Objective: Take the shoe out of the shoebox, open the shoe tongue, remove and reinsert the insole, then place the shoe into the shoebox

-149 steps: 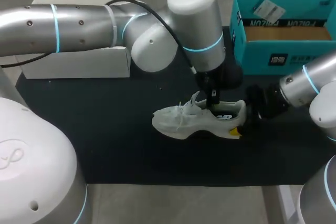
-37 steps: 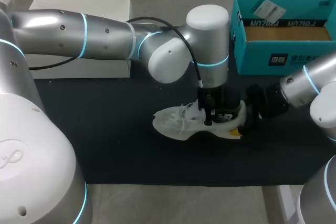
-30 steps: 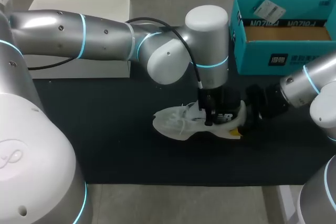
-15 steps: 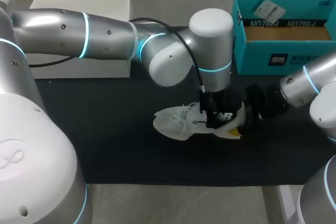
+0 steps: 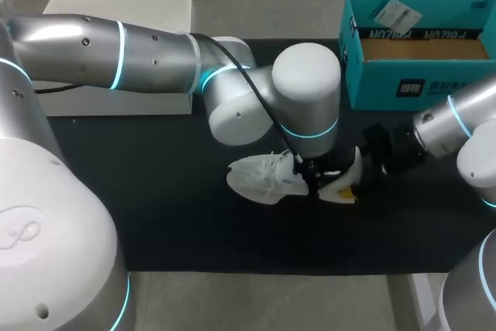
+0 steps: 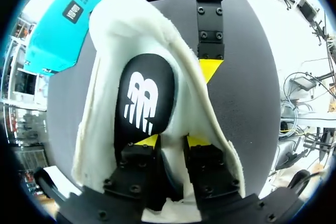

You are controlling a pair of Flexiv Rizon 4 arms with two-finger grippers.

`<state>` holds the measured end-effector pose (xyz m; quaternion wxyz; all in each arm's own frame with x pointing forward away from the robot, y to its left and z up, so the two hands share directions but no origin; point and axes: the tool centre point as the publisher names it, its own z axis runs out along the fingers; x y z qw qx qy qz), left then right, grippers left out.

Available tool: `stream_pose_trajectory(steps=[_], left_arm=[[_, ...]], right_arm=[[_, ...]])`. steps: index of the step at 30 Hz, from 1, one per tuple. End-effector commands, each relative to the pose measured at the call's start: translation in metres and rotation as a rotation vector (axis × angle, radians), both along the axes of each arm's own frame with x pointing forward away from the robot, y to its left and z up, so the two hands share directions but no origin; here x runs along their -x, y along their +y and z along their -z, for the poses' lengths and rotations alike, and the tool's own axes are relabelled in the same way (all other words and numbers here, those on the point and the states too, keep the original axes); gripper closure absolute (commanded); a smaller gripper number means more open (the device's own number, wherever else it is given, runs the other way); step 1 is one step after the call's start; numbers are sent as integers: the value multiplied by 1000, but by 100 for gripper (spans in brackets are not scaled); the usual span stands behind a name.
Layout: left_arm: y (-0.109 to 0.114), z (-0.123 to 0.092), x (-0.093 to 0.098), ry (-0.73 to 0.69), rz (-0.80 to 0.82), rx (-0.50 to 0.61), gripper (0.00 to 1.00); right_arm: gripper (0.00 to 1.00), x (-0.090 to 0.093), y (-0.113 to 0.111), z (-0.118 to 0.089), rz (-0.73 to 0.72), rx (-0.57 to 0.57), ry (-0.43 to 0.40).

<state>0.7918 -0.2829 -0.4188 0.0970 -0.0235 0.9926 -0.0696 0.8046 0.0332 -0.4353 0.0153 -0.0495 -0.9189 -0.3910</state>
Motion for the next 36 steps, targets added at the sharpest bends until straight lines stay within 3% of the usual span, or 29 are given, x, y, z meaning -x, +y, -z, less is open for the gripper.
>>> stream_pose_trajectory(steps=[1,6,13,25,36], left_arm=[[-1,42,-17,-110,-52,14,76],[-2,42,-14,-106,-55,13,100],[-2,30,-9,-80,-59,32,100],[5,-32,-10,25,-129,192,100],[6,-59,-8,63,-127,309,100]], right_arm=[[100,4,5,4,-3,0,4],[100,4,5,4,-3,0,4],[100,4,5,4,-3,0,4],[100,4,5,4,-3,0,4],[100,4,5,4,-3,0,4]])
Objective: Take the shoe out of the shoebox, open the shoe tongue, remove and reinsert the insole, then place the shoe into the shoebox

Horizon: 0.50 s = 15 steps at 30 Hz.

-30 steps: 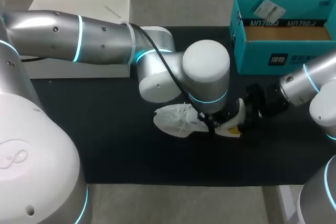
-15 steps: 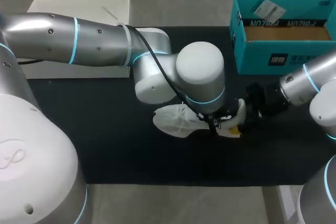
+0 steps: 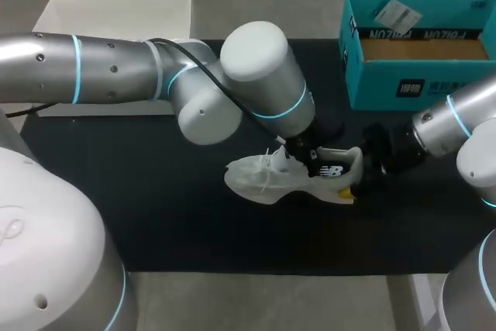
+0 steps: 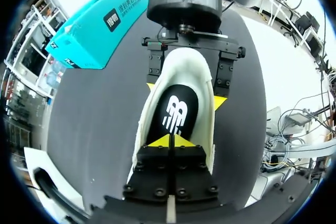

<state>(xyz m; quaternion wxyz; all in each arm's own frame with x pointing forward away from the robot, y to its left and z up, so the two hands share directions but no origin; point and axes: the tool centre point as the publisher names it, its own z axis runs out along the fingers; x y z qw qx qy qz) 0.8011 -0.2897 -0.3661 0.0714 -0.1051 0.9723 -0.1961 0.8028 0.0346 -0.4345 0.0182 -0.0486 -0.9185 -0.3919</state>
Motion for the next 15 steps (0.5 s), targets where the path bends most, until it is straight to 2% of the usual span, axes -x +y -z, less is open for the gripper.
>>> stream_pose_trajectory(steps=[1,5,10,15], left_arm=[[12,-7,1,-3,11,37,100],[4,4,1,5,49,14,100],[-10,20,4,120,135,-55,100],[-15,16,10,150,188,-69,100]], right_arm=[[100,2,3,5,1,3,0],[100,2,3,5,1,3,0],[100,2,3,5,1,3,0],[100,2,3,5,1,3,0]])
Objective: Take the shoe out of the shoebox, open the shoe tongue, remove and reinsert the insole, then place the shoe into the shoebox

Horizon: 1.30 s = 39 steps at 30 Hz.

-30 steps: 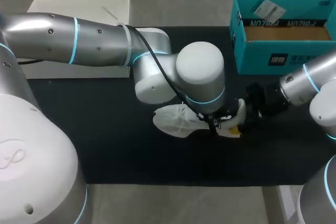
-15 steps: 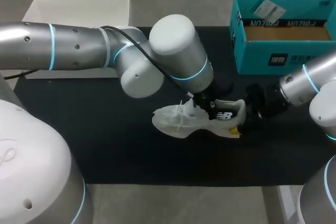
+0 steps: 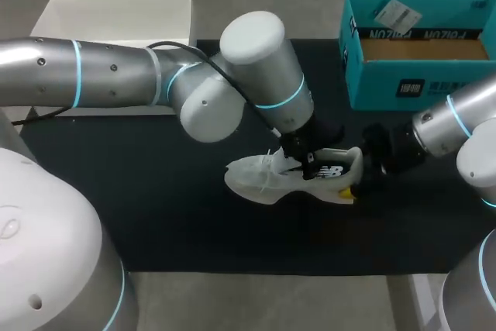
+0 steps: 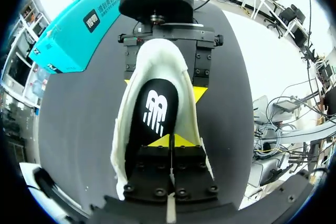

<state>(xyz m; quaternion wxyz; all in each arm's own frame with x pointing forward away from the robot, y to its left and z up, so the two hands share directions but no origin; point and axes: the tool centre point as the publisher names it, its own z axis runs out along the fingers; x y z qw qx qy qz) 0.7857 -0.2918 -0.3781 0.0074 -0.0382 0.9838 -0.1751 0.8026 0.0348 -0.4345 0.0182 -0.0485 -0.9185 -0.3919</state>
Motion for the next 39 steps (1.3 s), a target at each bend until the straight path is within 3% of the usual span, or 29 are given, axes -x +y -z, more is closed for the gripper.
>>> stream_pose_trajectory(steps=[1,8,17,28,30,34,39], left_arm=[[-12,3,-5,46,44,-37,100],[-12,12,-9,32,85,-67,96],[-3,29,-17,-78,111,-142,100],[13,39,-3,-44,185,-185,62],[14,39,-1,-10,182,-167,62],[15,39,3,-5,188,-172,51],[13,42,2,-13,185,-182,45]], right_arm=[[100,2,3,5,2,3,0],[100,2,3,5,2,3,0],[100,2,3,5,2,3,0],[100,2,3,5,2,3,0],[100,2,3,5,2,3,0],[100,2,3,5,2,3,0],[100,2,3,5,2,3,0]])
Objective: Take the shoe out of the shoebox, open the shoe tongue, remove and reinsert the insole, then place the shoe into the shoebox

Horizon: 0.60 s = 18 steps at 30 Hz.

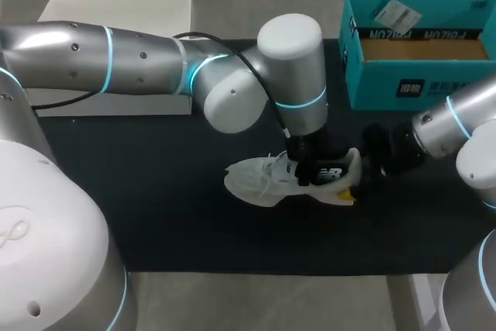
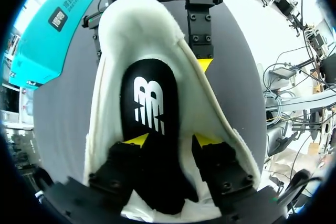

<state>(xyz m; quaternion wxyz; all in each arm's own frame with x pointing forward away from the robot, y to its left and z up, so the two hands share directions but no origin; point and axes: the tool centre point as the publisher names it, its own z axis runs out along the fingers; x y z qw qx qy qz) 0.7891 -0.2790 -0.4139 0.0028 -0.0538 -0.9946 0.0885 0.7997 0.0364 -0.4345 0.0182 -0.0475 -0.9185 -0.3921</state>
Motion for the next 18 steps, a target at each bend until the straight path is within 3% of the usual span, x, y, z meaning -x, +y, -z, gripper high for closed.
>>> stream_pose_trajectory(steps=[1,6,15,18], left_arm=[[0,8,5,-11,1,-7,39],[-4,19,3,-70,5,-26,40],[-5,35,-11,-176,-62,-36,9],[-3,38,-15,-205,-74,-41,8]], right_arm=[[100,-1,1,5,3,3,1],[100,-1,1,5,3,3,1],[100,-1,1,5,3,3,1],[100,-1,1,5,3,3,1]])
